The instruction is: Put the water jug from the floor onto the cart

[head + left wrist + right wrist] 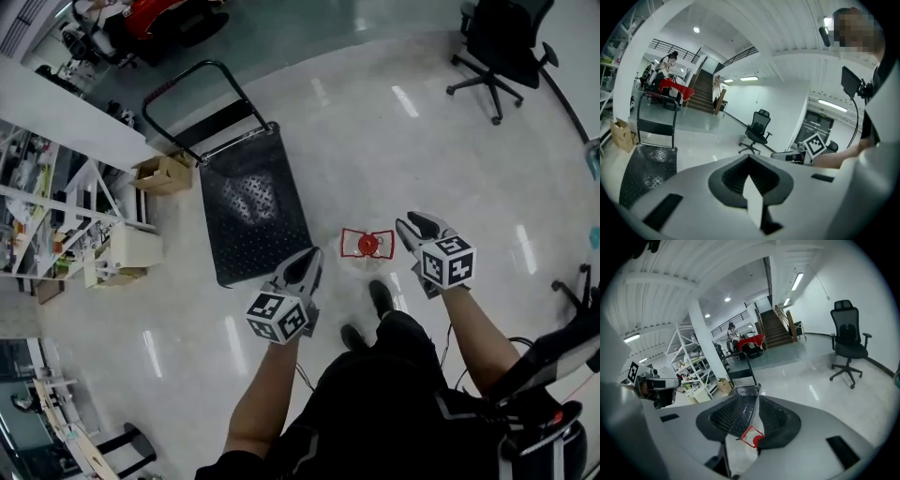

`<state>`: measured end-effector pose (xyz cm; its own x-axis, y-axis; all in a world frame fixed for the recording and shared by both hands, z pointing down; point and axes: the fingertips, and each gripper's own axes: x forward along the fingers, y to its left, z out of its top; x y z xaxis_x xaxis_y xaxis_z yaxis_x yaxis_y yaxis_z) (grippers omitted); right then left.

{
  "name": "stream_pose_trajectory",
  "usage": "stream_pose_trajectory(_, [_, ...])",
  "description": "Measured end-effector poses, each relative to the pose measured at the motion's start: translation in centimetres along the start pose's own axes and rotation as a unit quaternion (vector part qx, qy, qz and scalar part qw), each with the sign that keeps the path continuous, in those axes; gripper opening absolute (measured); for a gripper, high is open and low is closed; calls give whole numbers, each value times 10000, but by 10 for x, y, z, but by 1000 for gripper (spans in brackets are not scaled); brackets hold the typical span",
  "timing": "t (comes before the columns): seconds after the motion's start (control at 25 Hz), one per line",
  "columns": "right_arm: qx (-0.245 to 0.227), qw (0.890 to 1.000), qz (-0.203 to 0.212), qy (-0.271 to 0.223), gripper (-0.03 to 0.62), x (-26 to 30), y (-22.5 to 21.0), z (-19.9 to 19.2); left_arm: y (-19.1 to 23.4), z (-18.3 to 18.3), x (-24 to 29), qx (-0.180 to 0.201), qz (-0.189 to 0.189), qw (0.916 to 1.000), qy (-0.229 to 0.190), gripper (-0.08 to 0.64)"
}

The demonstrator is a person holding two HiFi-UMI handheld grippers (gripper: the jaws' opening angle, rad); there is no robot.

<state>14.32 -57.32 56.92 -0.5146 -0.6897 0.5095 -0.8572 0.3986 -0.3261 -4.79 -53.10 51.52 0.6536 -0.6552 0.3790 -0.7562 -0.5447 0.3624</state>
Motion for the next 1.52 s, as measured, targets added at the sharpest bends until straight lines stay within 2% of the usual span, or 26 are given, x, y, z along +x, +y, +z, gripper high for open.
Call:
stream_pose_trajectory(0.12, [-352,9988,-72,337,115,34,-33,-20,14,-24,52,-123,114,9990,405,0])
stream_pose_trajectory(0.2, [-494,9969,30,617,115,59,-46,-38,24,-43,79,-200,126,9977,638,0])
stream_pose_trajectory(0.36, [-15,9935,83,1133,115,94,-59,-87,43,-86,105,-391,137,9931,1099,-1])
stream_pose_trajectory(0.52, [233,9880,-49,1528,118,122,-76,-132,65,-143,128,-369,172,9848,1690,0])
stream_pose_trajectory(0.6, [546,9832,-173,1731,139,133,-86,-159,75,-172,137,-354,150,9800,1951,0])
stream_pose_trajectory(0.76, [1077,9741,-535,1916,149,147,-109,-215,86,-228,156,-489,92,9708,2346,0])
stream_pose_trajectory(0.92, [1332,9658,-580,2148,158,160,-119,-265,93,-269,176,-373,-96,9635,2649,-1])
stream_pose_trajectory(1.16, [1590,9598,-590,2238,160,183,-133,-300,102,-308,187,-400,-110,9544,2957,0])
stream_pose_trajectory(1.28, [1762,9582,-354,2228,158,194,-132,-307,102,-317,190,-464,-76,9521,3022,0])
stream_pose_trajectory(1.4, [1738,9541,-334,2416,158,200,-135,-321,102,-325,191,-480,-64,9489,3117,0])
stream_pose_trajectory(1.52, [1951,9484,-211,2492,154,202,-131,-326,104,-325,187,-497,-50,9480,3145,0])
